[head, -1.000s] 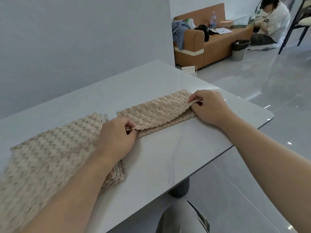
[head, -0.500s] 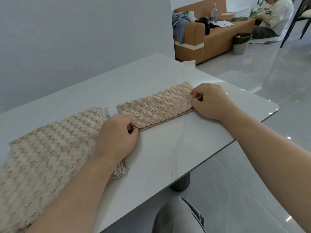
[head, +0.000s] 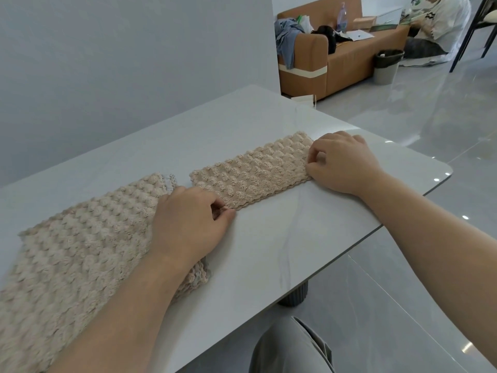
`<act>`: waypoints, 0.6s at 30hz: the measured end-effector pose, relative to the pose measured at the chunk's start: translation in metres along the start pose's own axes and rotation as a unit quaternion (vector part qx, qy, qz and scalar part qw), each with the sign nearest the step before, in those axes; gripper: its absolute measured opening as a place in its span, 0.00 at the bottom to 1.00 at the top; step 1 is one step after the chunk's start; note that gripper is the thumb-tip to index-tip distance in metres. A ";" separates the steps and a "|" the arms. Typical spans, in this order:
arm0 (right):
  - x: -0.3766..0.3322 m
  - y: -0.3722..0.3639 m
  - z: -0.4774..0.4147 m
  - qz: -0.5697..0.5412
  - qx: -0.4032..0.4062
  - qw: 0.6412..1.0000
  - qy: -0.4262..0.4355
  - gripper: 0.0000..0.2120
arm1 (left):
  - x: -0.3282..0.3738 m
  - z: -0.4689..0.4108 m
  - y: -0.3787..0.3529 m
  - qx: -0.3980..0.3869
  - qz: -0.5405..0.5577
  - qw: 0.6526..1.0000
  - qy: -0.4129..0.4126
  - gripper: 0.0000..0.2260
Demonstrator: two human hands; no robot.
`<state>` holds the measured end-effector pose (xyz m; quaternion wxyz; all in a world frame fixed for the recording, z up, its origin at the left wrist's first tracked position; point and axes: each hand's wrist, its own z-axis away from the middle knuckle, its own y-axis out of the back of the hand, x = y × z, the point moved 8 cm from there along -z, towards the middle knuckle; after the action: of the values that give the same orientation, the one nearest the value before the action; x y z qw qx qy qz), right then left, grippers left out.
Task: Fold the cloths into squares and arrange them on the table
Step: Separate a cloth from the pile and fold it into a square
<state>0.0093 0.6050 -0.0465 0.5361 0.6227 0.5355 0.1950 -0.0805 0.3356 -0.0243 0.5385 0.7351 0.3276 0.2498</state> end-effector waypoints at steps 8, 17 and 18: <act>-0.095 -0.023 -0.043 0.027 -0.095 0.986 0.133 0.18 | 0.041 -0.080 -0.001 -0.020 0.100 0.994 0.028 0.17; -0.090 -0.083 -0.048 0.054 -0.219 0.968 0.113 0.25 | 0.026 -0.087 -0.085 -0.142 0.064 0.986 0.051 0.27; -0.088 -0.080 -0.048 0.050 -0.219 0.969 0.099 0.25 | 0.022 -0.085 -0.085 -0.152 0.055 0.985 0.064 0.28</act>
<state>-0.0979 0.5384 -0.0710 0.5935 0.4933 0.4986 0.3947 -0.1449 0.4232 -0.0805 0.6073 0.6439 0.2783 0.3730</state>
